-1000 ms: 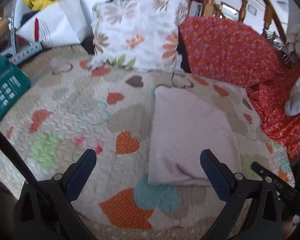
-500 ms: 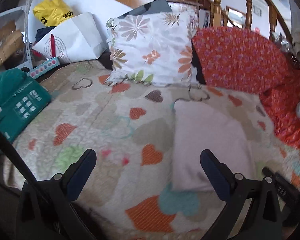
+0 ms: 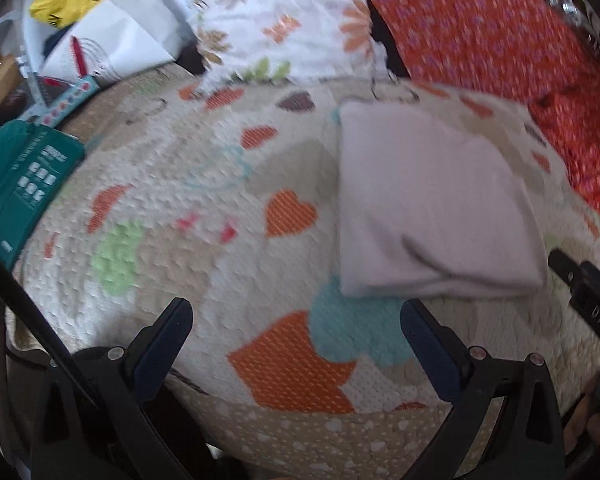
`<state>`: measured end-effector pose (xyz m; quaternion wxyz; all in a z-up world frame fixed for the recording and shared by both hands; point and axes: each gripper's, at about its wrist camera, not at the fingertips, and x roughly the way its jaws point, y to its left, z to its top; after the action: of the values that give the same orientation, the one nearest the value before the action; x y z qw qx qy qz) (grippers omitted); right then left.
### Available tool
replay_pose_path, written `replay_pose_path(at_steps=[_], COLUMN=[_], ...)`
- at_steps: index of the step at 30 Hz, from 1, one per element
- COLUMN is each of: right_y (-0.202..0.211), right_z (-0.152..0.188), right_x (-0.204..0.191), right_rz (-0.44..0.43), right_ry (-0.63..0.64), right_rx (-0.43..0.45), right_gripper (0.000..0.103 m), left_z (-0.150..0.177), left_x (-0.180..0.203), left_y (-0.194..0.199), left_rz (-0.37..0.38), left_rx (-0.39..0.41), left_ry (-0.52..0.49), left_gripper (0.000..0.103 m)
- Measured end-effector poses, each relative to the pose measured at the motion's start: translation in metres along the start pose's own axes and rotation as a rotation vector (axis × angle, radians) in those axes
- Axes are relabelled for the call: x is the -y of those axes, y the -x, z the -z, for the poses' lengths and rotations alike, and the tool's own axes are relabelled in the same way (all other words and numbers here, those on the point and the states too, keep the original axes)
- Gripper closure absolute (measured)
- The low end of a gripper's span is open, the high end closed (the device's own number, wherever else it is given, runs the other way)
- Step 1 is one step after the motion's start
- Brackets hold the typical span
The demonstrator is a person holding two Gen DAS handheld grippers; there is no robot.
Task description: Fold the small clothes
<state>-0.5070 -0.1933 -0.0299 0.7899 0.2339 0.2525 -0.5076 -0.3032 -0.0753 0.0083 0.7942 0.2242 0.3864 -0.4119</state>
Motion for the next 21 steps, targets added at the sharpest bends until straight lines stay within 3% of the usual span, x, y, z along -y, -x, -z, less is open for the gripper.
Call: replay_pose_path(at_steps=[6, 13, 17, 21], right_y=[-0.011, -0.015, -0.015, -0.016], right_z=[0.003, 0.003, 0.005, 0.005], right_x=[0.017, 0.019, 0.016, 0.015], right_rz=[0.010, 0.010, 0.017, 0.012], right_ry=[-0.050, -0.059, -0.034, -0.033], right_rx=[-0.025, -0.032, -0.027, -0.031], right_gripper=[0.029, 0.029, 0.029, 0.029], left_z=[0.005, 0.010, 0.017, 0.018], left_x=[0.017, 0.030, 0.039, 0.038], left_y=[-0.018, -0.054, -0.067, -0.070], left_rz=[0.026, 0.063, 0.067, 0.082], left_rx=[-0.069, -0.242, -0.287, -0.285], left_ry=[-0.032, -0.028, -0.044, -0.022], left_gripper=[0.000, 0.000, 0.000, 0.000])
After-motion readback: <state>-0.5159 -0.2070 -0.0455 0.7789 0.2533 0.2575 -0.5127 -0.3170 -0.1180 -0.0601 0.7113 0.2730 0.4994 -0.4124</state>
